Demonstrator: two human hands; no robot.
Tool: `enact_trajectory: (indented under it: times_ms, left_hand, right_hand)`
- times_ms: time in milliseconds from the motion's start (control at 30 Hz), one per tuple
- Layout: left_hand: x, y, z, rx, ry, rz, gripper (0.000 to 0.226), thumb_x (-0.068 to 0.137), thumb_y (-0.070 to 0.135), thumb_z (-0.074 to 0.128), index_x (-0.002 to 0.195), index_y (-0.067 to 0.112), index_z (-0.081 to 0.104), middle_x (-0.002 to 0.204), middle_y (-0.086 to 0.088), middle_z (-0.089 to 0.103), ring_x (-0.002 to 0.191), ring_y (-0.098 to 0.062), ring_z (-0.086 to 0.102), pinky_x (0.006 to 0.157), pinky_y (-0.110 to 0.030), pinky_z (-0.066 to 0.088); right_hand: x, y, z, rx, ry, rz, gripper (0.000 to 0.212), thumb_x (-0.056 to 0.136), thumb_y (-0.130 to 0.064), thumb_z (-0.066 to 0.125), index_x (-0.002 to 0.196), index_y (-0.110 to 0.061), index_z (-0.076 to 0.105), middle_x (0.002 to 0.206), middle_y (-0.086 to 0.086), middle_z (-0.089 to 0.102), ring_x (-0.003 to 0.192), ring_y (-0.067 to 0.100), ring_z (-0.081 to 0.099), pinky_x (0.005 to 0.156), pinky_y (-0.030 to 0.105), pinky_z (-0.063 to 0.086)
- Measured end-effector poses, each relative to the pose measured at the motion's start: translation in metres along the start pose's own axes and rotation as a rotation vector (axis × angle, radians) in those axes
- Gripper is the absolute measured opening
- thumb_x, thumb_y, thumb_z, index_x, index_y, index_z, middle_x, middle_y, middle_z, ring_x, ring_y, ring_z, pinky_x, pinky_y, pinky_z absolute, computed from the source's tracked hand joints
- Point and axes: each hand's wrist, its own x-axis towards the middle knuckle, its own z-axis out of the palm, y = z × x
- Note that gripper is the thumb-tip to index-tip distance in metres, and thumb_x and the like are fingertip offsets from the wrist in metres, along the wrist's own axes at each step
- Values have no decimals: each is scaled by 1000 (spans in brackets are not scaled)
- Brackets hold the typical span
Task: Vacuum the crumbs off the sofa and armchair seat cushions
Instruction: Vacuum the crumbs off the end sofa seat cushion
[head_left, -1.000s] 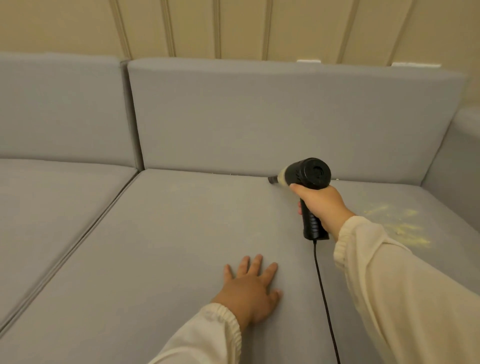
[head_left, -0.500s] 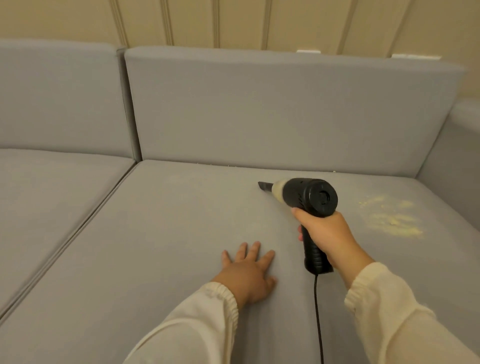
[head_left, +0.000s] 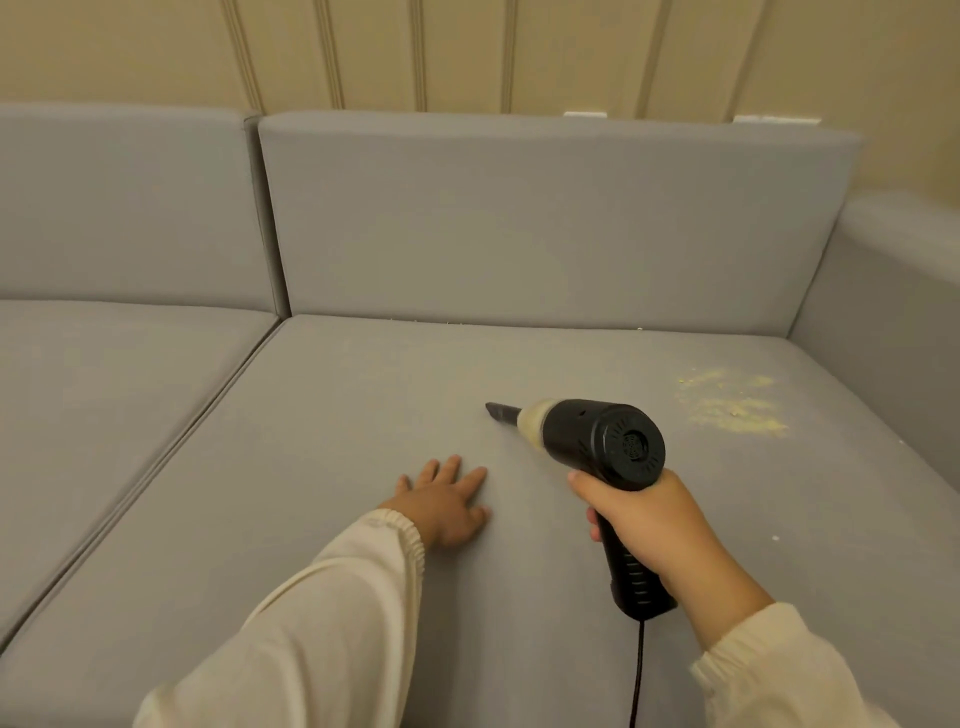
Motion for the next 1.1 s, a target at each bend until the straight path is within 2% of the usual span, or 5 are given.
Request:
enact_trajectory:
  times_ms: [167,333,500,667,1100]
  left_hand:
    - [-9,-1,-3,-16,-16,-36,70,104,64,29,164,45,0,174,4,-11,160,-27,-9,125,-63,1]
    - [-16,-7,-2,-3,-9,-41,70,104,63,30,164,44,0,174,3,-11,160,-27,-9,125,-62,2]
    - [-20,-30,-2,-17,6,-60,69,105,62,30,164,43,2,174,2,-9,160,-28,-8,126,-59,3]
    - [-22,-62,0,-17,30,-122,68,104,65,28,163,47,-1,174,5,-13,160,-28,-11,124,-64,1]
    - [-16,-112,1,-55,53,-176,71,102,71,26,163,49,-3,173,6,-17,159,-27,-15,122,-67,-6]
  right_hand:
    - [-14,-2,-5,-88,-89,-27,30,87,-33,80,87,-4,76,75,13,77,63,17,71,72,39,61]
    - [-14,-4,-4,-249,-180,-114,29,89,-38,80,73,-15,70,62,1,72,51,3,63,54,15,47]
    - [8,-12,4,-233,-108,-135,28,87,-40,83,75,-17,73,66,5,75,54,6,66,60,25,49]
    - [34,-5,26,-131,60,-128,30,85,-38,85,83,-11,73,69,12,75,69,29,71,63,32,52]
    - [95,-49,110,-89,-69,-165,34,85,-38,84,82,-6,75,72,15,77,62,22,69,70,34,57]
